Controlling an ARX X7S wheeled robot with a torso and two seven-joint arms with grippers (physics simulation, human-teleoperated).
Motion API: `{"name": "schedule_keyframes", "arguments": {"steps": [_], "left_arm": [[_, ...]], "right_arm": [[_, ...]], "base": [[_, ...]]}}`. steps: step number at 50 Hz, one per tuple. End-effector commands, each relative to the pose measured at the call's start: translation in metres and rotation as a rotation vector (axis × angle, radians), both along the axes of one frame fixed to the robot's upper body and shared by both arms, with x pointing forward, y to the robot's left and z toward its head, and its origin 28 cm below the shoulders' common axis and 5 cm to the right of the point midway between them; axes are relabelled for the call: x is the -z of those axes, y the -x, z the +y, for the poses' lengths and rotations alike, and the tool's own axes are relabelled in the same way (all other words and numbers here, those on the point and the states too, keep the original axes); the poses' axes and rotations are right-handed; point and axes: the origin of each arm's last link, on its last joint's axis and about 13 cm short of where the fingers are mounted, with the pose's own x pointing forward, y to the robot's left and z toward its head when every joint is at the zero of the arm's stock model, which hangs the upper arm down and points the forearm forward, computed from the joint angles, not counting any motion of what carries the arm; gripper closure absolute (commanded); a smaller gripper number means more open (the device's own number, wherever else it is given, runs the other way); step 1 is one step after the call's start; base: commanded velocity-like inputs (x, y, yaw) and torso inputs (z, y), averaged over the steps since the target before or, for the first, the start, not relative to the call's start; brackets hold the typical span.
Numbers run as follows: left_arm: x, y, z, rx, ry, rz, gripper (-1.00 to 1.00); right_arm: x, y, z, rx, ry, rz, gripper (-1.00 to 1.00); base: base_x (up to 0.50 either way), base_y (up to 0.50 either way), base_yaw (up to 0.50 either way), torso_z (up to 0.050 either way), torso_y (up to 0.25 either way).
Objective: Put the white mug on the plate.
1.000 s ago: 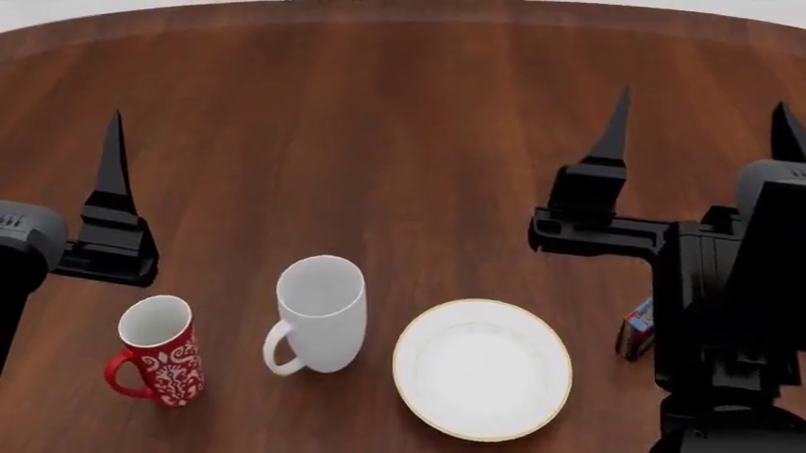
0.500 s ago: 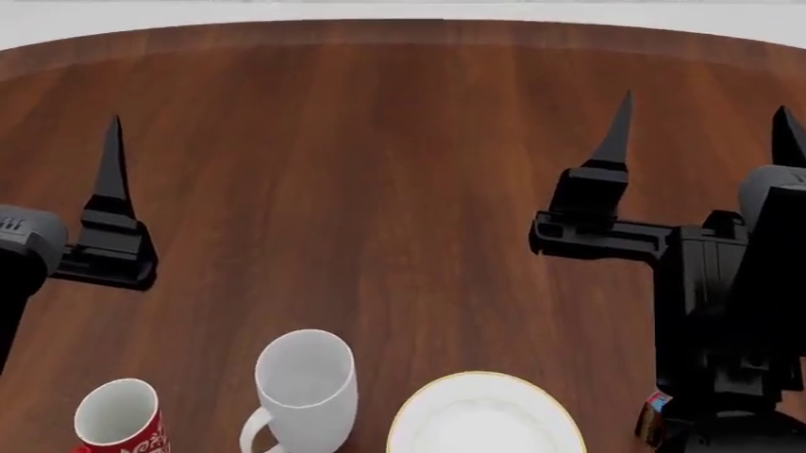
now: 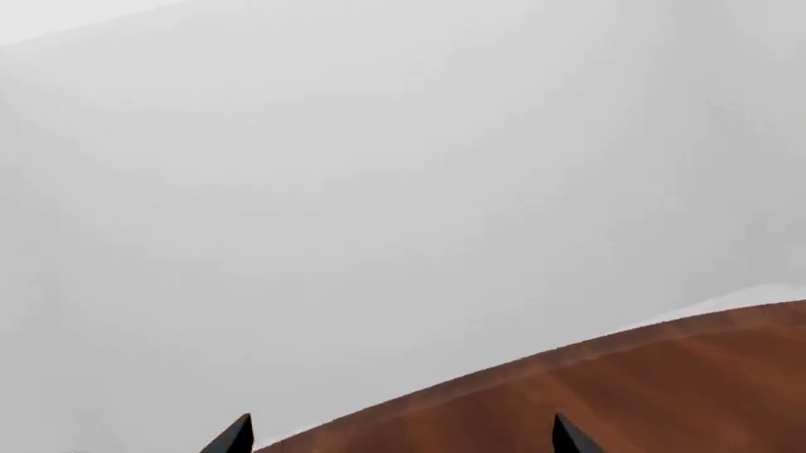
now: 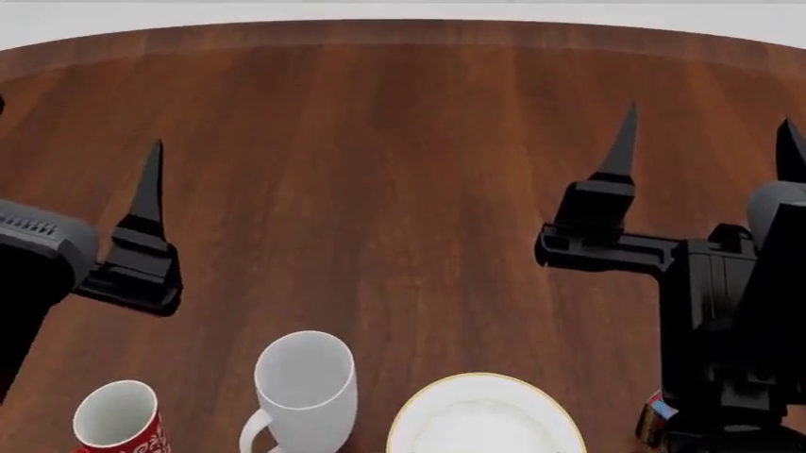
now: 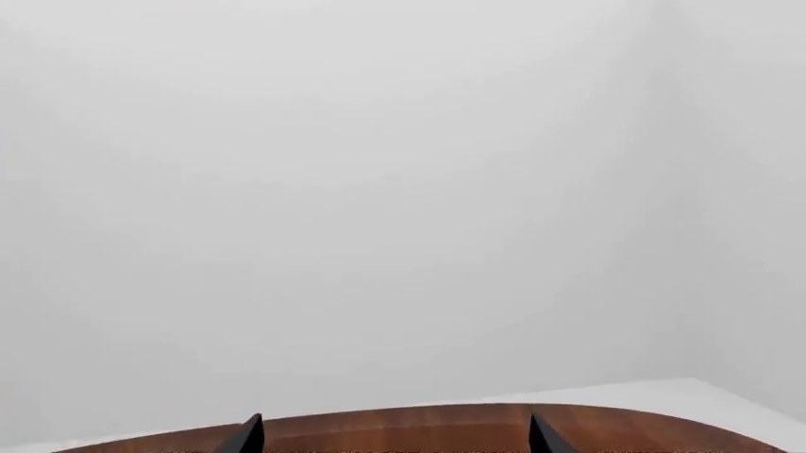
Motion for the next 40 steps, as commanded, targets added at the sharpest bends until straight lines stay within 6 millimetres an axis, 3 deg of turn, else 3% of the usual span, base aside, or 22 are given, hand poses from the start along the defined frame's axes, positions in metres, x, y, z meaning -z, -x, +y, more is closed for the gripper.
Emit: {"name": "schedule_keyframes", "arguments": {"steps": [1, 15, 17, 20, 29, 36, 38, 40], "left_arm": [[-0.019, 0.019, -0.007, 0.106, -0.099, 0.153, -1.00], [-0.035, 0.023, -0.009, 0.173, -0.228, 0.413, -1.00], [-0.049, 0.016, -0.007, 0.178, -0.214, 0.507, -1.00], [-0.053, 0.015, -0.006, 0.198, -0.238, 0.566, -1.00], [-0.050, 0.011, -0.004, 0.254, -0.356, 0.704, -1.00], [-0.047, 0.006, 0.000, 0.266, -0.343, 0.760, -1.00], [-0.035, 0.005, 0.002, 0.233, -0.357, 0.777, -1.00], [-0.042, 0.002, 0.002, 0.237, -0.366, 0.794, -1.00]], "right_arm": [[0.002, 0.001, -0.001, 0.000, -0.001, 0.005, -1.00], [0.006, 0.000, -0.003, -0.005, -0.006, 0.012, -1.00], [0.007, -0.001, -0.003, -0.006, -0.010, 0.014, -1.00], [0.008, -0.002, -0.004, -0.005, -0.012, 0.017, -1.00], [0.014, -0.004, -0.006, 0.004, -0.019, 0.025, -1.00], [0.016, -0.005, -0.006, 0.008, -0.017, 0.033, -1.00], [0.016, -0.005, -0.006, 0.014, -0.017, 0.033, -1.00], [0.016, -0.005, -0.006, 0.015, -0.017, 0.034, -1.00]], "base": [[0.00, 0.00, 0.00, 0.000, 0.000], [0.00, 0.00, 0.00, 0.000, 0.000], [0.00, 0.00, 0.00, 0.000, 0.000], [0.00, 0.00, 0.00, 0.000, 0.000], [0.00, 0.00, 0.00, 0.000, 0.000], [0.00, 0.00, 0.00, 0.000, 0.000], [0.00, 0.00, 0.00, 0.000, 0.000], [0.00, 0.00, 0.00, 0.000, 0.000]]}}
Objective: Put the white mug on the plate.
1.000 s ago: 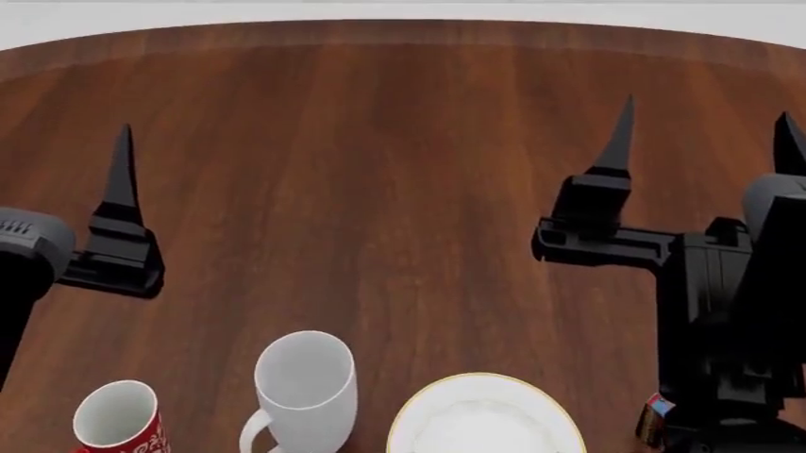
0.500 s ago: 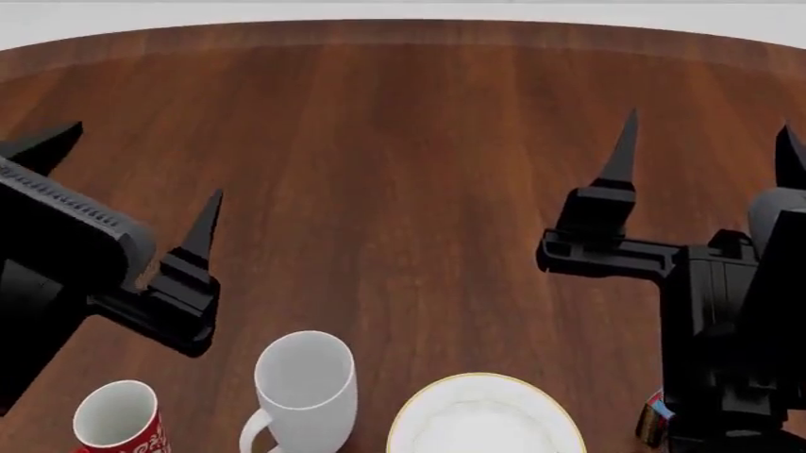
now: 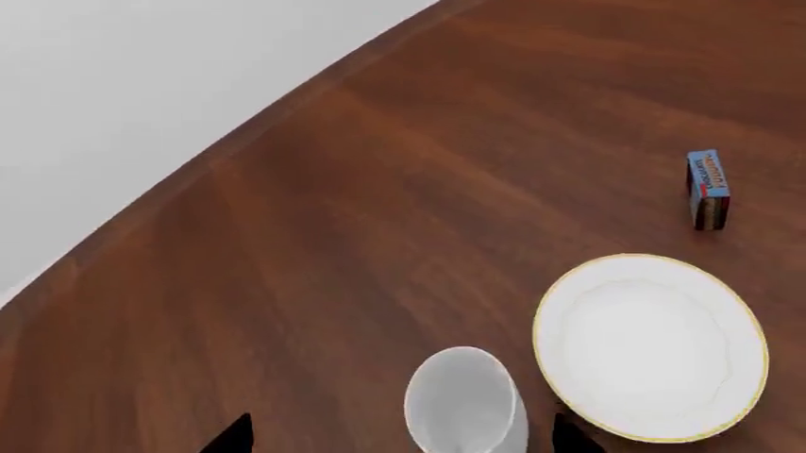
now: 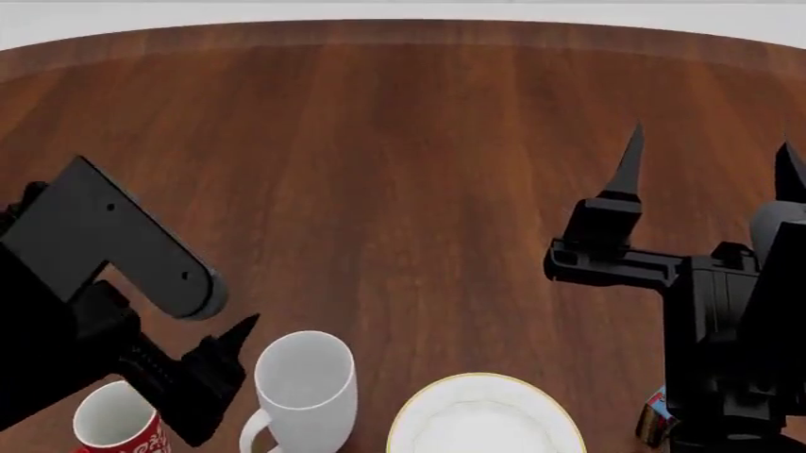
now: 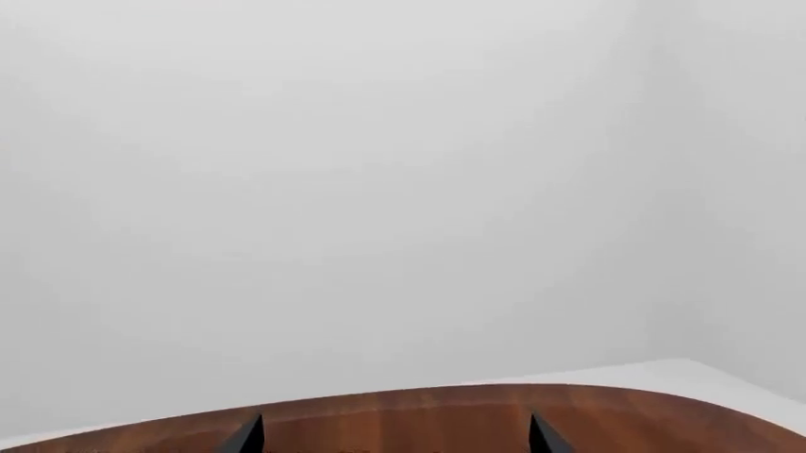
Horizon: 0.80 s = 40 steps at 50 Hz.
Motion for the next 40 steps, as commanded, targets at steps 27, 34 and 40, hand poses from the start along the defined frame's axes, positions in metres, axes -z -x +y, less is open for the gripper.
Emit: {"name": "schedule_keyframes", "arguments": {"steps": [27, 34, 40], "left_arm": [[0.020, -0.038, 0.020, -0.041, -0.153, 0.255, -1.00], [0.026, -0.046, 0.020, -0.037, -0.165, 0.272, -1.00], [0.028, -0.055, 0.020, -0.038, -0.175, 0.281, -1.00]], "right_arm": [[0.015, -0.004, -0.003, 0.020, -0.020, 0.030, -1.00], [0.018, -0.004, -0.004, 0.022, -0.024, 0.034, -1.00], [0.019, -0.005, -0.004, 0.025, -0.026, 0.038, -1.00]], "base": [[0.00, 0.00, 0.00, 0.000, 0.000], [0.00, 0.00, 0.00, 0.000, 0.000], [0.00, 0.00, 0.00, 0.000, 0.000]]}}
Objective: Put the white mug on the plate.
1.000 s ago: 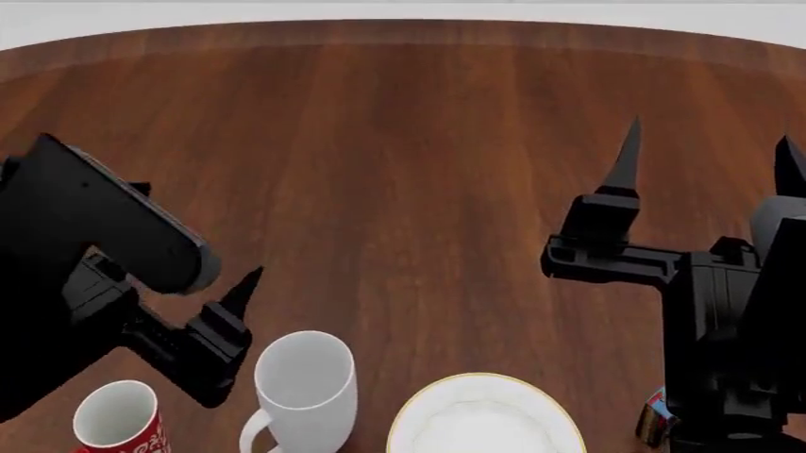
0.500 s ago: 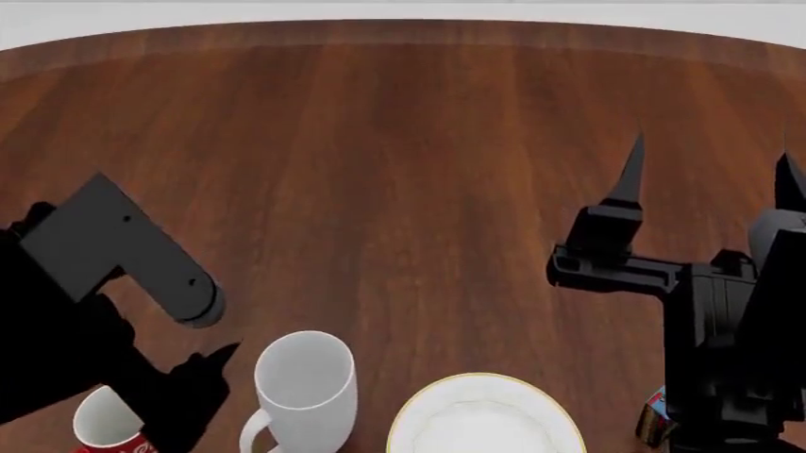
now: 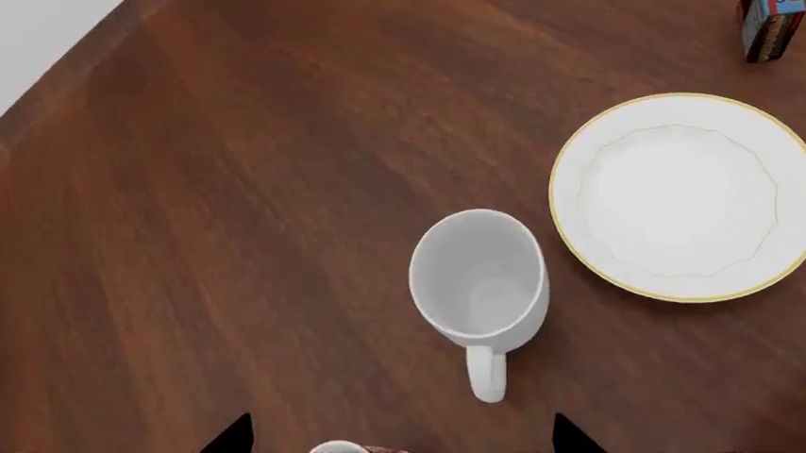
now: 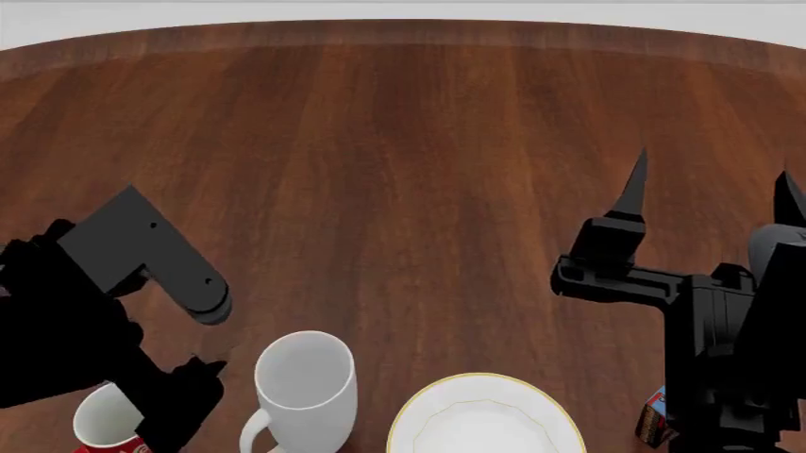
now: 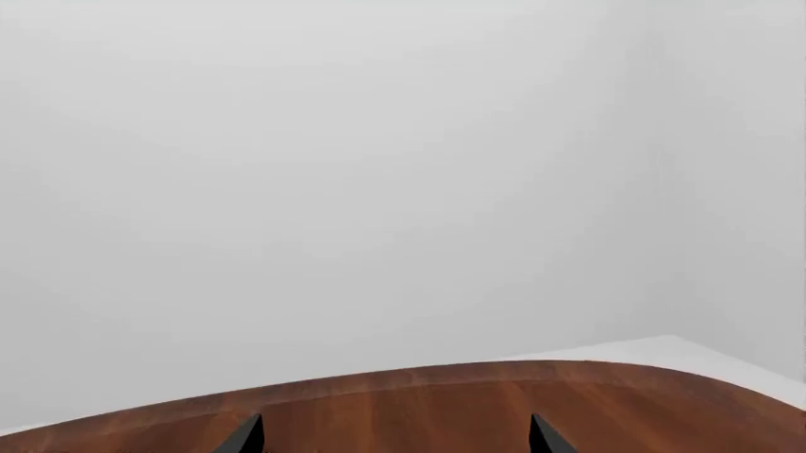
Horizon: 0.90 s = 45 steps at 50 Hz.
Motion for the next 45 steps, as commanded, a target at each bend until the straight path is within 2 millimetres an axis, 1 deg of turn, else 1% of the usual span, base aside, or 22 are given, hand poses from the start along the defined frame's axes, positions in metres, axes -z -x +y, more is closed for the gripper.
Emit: {"name": "schedule_keyframes", "arguments": {"steps": [1, 6, 7, 9, 10, 11, 13, 45], "left_arm": [[0.007, -0.015, 0.002, 0.004, -0.024, 0.029, -1.00], [0.006, -0.019, 0.001, 0.007, -0.017, 0.035, -1.00], [-0.001, -0.021, 0.001, 0.007, -0.018, 0.036, -1.00], [0.007, -0.022, 0.000, 0.006, -0.016, 0.038, -1.00], [0.007, -0.024, 0.000, 0.005, -0.014, 0.037, -1.00], [-0.001, -0.026, 0.000, 0.006, -0.014, 0.037, -1.00], [-0.003, -0.029, 0.000, 0.009, -0.007, 0.042, -1.00], [0.016, -0.057, -0.012, 0.046, 0.005, 0.091, -1.00]], "right_arm": [[0.003, -0.001, -0.001, 0.005, -0.006, 0.008, -1.00], [0.005, -0.001, -0.002, 0.005, -0.010, 0.009, -1.00], [0.006, 0.000, -0.002, 0.005, -0.011, 0.009, -1.00], [0.006, 0.000, -0.002, 0.004, -0.013, 0.010, -1.00], [0.006, 0.000, -0.002, 0.004, -0.013, 0.011, -1.00], [0.006, 0.000, -0.002, 0.003, -0.012, 0.011, -1.00], [0.006, 0.000, -0.002, 0.003, -0.012, 0.010, -1.00], [0.017, 0.001, -0.006, 0.015, -0.036, 0.025, -1.00]], "base": [[0.00, 0.00, 0.00, 0.000, 0.000], [0.00, 0.00, 0.00, 0.000, 0.000], [0.00, 0.00, 0.00, 0.000, 0.000], [0.00, 0.00, 0.00, 0.000, 0.000], [0.00, 0.00, 0.00, 0.000, 0.000], [0.00, 0.00, 0.00, 0.000, 0.000], [0.00, 0.00, 0.00, 0.000, 0.000], [0.00, 0.00, 0.00, 0.000, 0.000]]}}
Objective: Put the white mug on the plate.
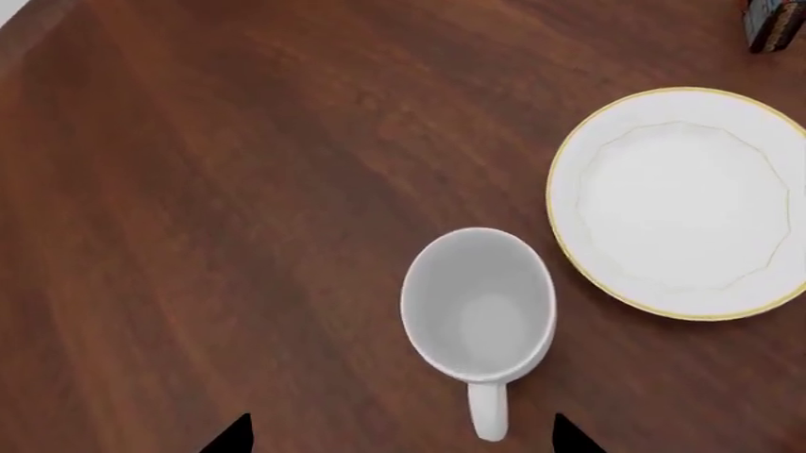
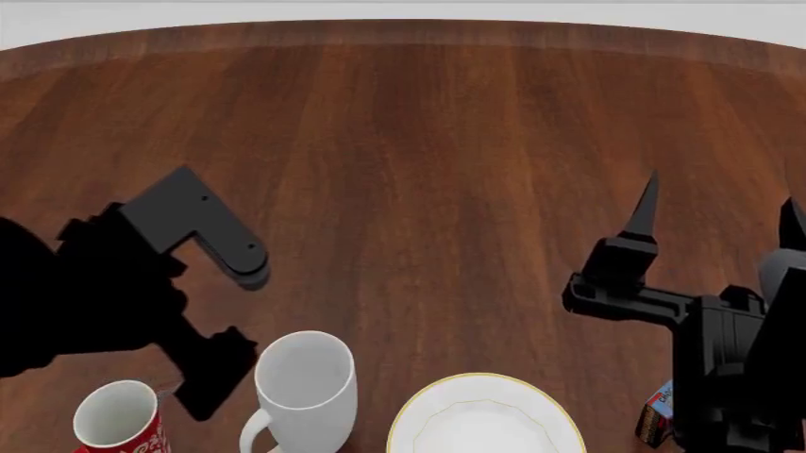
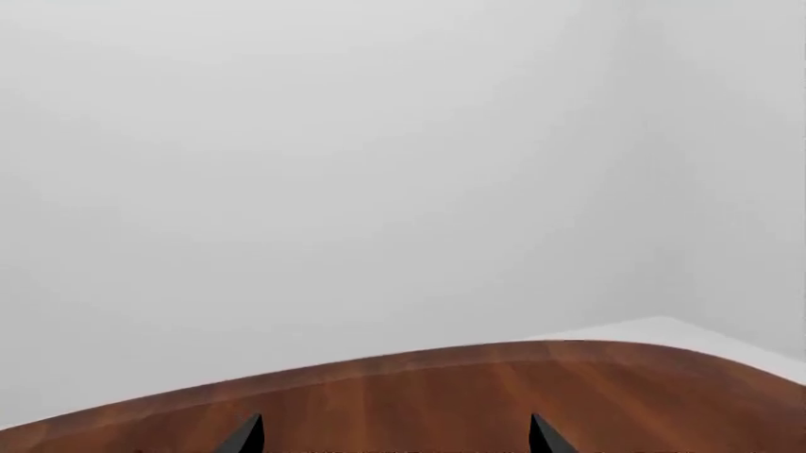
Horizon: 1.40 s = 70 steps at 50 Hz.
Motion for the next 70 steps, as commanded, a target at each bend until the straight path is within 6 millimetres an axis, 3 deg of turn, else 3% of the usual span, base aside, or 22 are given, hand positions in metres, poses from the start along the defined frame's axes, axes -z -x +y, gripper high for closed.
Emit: {"name": "schedule_keyframes", "arguments": {"steps": [1, 70], "left_arm": [[0.006, -0.009, -0.003, 0.013, 0.011, 0.015, -1.00], [0.058, -0.033, -0.010, 0.034, 0.046, 0.135, -1.00]], "right_arm": [[0.004, 0.000, -0.001, 0.003, -0.008, 0.005, -1.00], [0.015, -0.001, -0.004, 0.011, -0.031, 0.025, -1.00]], "base": [[0.00, 0.00, 0.00, 0.000, 0.000], [0.00, 0.00, 0.00, 0.000, 0.000]]}}
